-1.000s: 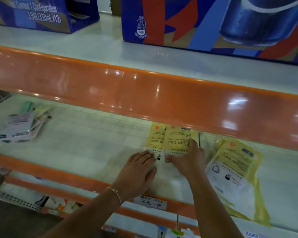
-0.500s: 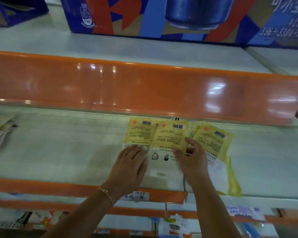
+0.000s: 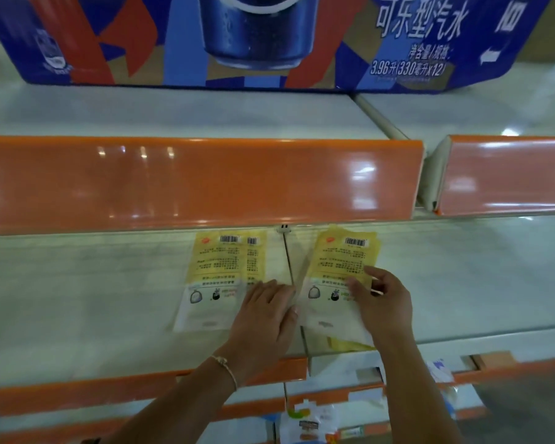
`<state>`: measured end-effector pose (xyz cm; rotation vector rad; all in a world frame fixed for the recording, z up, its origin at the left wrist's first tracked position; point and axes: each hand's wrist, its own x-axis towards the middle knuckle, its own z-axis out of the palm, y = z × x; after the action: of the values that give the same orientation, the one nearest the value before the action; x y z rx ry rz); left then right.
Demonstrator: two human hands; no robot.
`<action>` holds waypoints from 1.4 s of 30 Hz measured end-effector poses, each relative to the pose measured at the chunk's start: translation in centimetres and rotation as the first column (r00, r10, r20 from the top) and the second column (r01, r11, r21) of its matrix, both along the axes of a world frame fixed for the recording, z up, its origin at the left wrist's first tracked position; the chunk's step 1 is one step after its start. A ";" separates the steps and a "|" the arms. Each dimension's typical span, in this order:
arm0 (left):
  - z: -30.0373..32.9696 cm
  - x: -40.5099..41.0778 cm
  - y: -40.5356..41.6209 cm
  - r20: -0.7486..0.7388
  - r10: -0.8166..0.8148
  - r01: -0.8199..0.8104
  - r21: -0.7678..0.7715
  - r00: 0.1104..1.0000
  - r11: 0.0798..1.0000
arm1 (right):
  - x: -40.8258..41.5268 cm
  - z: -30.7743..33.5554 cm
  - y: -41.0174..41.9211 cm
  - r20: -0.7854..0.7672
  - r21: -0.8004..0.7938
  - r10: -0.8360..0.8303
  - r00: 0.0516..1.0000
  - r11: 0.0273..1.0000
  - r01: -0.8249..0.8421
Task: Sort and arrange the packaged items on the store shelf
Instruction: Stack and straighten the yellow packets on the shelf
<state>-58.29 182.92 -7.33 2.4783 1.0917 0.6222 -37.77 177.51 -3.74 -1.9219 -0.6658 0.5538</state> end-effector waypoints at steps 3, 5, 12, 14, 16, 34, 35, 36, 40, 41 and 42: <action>-0.1 -0.7 0.1 -0.018 0.033 -0.032 0.016 0.999 0.999 | 0.8 0.1 0.0 0.050 -0.026 -0.011 0.999 1.000 0.012; -0.2 -1.4 0.2 -0.039 0.060 -0.059 0.027 0.997 0.998 | 1.1 0.2 0.1 0.085 -0.047 -0.008 0.996 0.999 0.012; -1.4 -3.6 0.6 -0.038 0.099 -0.096 0.060 0.994 0.994 | 1.0 -0.2 0.8 0.252 -0.143 -0.003 0.968 0.989 0.041; -1.4 -3.8 0.7 -0.009 0.104 -0.103 0.060 0.995 0.993 | 0.6 -0.1 0.9 0.326 -0.155 -0.027 0.945 0.984 0.082; -1.3 -4.2 0.9 0.011 0.130 -0.131 0.057 0.991 0.990 | -0.2 0.3 1.0 0.366 -0.141 -0.045 0.930 0.985 0.103; -2.0 -11.5 3.4 -0.200 0.560 -0.578 -0.043 0.804 0.815 | -14.3 0.2 5.9 -0.183 -0.024 0.396 0.900 0.913 -0.407; -2.0 -11.3 3.4 -0.209 0.548 -0.567 -0.041 0.810 0.823 | -14.4 0.1 6.2 -0.208 -0.030 0.387 0.898 0.915 -0.401; -1.9 -11.2 3.3 -0.211 0.535 -0.555 -0.043 0.818 0.831 | -14.5 0.0 6.5 -0.226 -0.042 0.375 0.899 0.918 -0.394; -1.6 -11.4 3.2 -0.151 0.522 -0.536 -0.076 0.840 0.841 | -14.9 0.1 7.3 -0.301 -0.074 0.338 0.892 0.924 -0.375; -1.4 -11.4 3.2 -0.141 0.513 -0.527 -0.087 0.846 0.845 | -15.0 0.1 7.4 -0.329 -0.068 0.333 0.884 0.925 -0.374; -1.3 -11.4 3.2 -0.125 0.505 -0.517 -0.101 0.854 0.850 | -15.1 0.1 7.4 -0.363 -0.055 0.330 0.871 0.926 -0.374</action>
<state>-69.70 186.09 -8.61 2.1166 1.7984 0.5527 -52.83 184.96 -3.66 -1.7562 -0.7676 1.1632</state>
